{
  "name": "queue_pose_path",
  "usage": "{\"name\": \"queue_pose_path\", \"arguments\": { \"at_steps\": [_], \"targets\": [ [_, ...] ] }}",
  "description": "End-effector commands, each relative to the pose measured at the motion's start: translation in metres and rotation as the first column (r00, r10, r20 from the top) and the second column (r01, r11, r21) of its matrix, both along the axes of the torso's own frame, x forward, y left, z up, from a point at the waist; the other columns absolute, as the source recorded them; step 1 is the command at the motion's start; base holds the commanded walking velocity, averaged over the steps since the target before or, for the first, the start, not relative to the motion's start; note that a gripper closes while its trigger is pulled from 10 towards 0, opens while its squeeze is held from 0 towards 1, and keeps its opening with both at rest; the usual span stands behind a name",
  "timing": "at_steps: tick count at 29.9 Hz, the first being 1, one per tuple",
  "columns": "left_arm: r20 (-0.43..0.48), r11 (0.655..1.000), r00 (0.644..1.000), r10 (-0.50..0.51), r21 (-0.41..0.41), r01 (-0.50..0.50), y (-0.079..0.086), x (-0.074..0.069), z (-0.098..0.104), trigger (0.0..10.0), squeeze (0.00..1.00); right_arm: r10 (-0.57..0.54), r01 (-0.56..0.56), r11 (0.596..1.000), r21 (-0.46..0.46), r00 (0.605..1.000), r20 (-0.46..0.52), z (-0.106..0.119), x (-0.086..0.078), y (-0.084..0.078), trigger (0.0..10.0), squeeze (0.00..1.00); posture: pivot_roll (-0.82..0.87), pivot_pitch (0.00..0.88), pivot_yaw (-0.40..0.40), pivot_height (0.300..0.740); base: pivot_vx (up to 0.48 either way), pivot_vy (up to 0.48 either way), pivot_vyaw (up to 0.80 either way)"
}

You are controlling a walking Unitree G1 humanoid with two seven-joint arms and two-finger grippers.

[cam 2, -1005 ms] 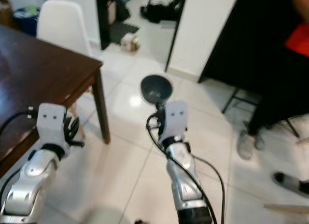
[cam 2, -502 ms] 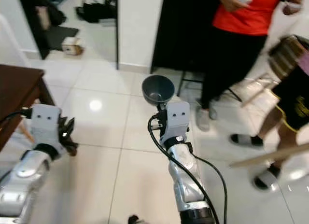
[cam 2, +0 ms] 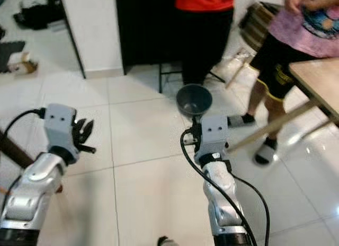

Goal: Setting the table

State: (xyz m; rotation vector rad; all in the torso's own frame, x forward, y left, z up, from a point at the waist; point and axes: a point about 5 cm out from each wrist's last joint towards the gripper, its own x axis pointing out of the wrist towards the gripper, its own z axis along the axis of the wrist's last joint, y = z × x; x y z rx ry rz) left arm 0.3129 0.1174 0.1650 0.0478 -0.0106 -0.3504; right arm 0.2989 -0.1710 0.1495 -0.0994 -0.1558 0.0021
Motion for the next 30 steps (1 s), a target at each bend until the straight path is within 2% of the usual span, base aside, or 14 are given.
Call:
{"name": "queue_pose_path", "arguments": {
  "at_steps": [1,6,14,22,27,30],
  "targets": [
    [-0.005,0.999,0.999,-0.045,0.009,0.045,-0.006,-0.001,-0.004,10.0,0.00,-0.008,0.008,1.000,0.001,1.000,0.024,0.004,-0.003,0.003,10.0,0.00,-0.10,0.046,0.136,0.740,0.000,0.000,-0.80],
    [0.005,0.997,0.997,-0.079,0.012,0.079,-0.014,0.003,-0.001,10.0,0.00,-0.036,0.036,0.999,0.005,0.999,0.013,-0.001,-0.009,-0.001,10.0,0.00,-0.10,0.042,0.147,0.740,0.000,0.000,-0.80],
    [0.021,0.999,0.999,-0.040,0.034,0.039,-0.005,0.004,0.000,10.0,0.00,-0.063,0.063,0.998,0.000,0.998,0.013,-0.001,-0.009,-0.012,10.0,0.00,-0.09,0.045,0.137,0.740,0.000,0.000,-0.80],
    [0.047,0.998,0.998,0.039,0.052,-0.041,0.010,0.002,0.002,10.0,0.00,0.005,-0.007,0.999,0.044,0.999,0.043,0.008,-0.001,0.002,10.0,0.00,-0.04,0.042,0.118,0.740,0.000,0.000,-0.80],
    [0.059,0.993,0.994,0.091,0.068,-0.095,0.025,0.001,0.003,10.0,0.00,0.057,-0.059,0.997,0.055,0.998,0.042,0.008,0.007,0.018,10.0,0.00,-0.02,0.039,0.101,0.740,0.000,0.000,-0.80],
    [0.061,0.992,0.993,0.103,0.067,-0.107,0.027,0.001,0.004,10.0,0.00,0.069,-0.071,0.996,0.054,0.997,0.041,0.008,0.007,0.019,10.0,0.00,-0.01,0.038,0.095,0.740,0.000,0.000,-0.80]
  ]
}}
